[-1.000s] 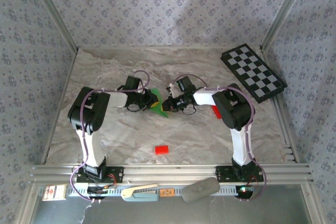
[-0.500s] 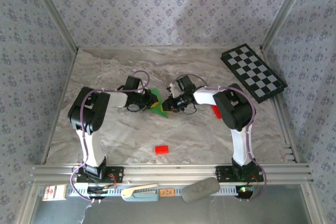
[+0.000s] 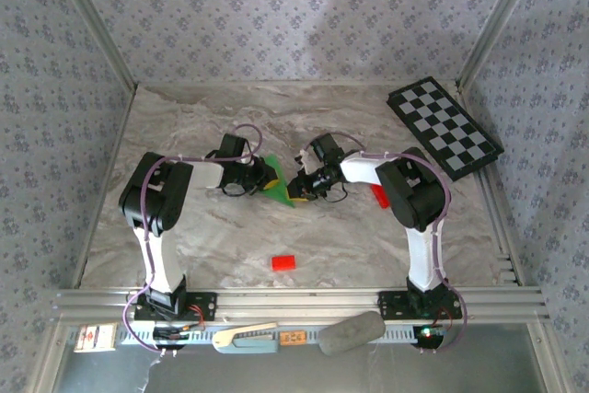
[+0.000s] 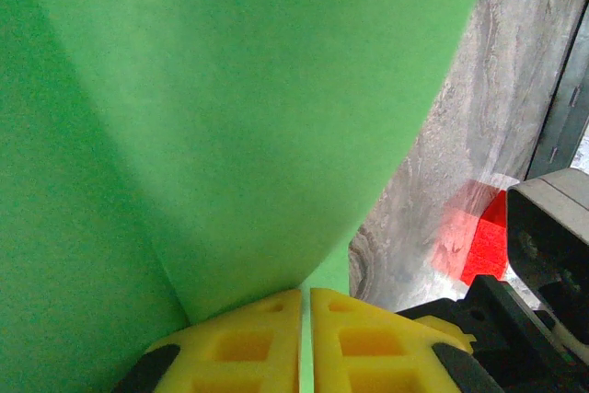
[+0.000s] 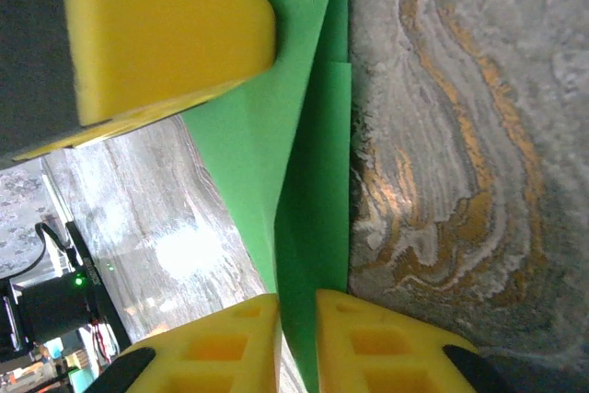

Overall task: Fold a paper plane with a square sheet of paper (pick it up from the middle)
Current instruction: Fourth fold the wing at the center of the table.

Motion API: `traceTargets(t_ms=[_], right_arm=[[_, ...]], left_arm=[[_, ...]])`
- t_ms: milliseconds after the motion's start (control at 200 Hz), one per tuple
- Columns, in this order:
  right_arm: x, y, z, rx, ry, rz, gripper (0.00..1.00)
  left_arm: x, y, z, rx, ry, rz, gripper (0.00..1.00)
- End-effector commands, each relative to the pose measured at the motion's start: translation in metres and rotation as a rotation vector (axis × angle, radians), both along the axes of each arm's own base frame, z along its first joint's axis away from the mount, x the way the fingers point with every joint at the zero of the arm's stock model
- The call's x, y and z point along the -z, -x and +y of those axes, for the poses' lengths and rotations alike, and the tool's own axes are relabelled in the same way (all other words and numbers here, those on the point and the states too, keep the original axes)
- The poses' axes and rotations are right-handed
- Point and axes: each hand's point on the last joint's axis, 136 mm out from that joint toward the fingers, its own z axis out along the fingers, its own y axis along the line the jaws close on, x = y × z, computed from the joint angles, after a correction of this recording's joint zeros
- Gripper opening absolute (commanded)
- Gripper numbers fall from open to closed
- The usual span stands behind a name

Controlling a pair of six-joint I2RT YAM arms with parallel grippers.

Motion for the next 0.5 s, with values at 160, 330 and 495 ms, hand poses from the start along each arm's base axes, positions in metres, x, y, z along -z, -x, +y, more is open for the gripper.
traceTargets(t_ms=[160, 330, 495], right_arm=[[0.017, 0.011, -0.015, 0.014, 0.074, 0.059, 0.18], [-0.006, 0.004, -0.016, 0.034, 0.051, -0.002, 0.26], [-0.02, -0.005, -0.028, 0.083, 0.108, -0.086, 0.28]], left_arm=[[0.014, 0.001, 0.003, 0.001, -0.033, 0.028, 0.11], [0.014, 0.0, 0.003, -0.001, -0.039, 0.033, 0.11], [0.018, 0.002, 0.005, -0.006, -0.051, 0.046, 0.11]])
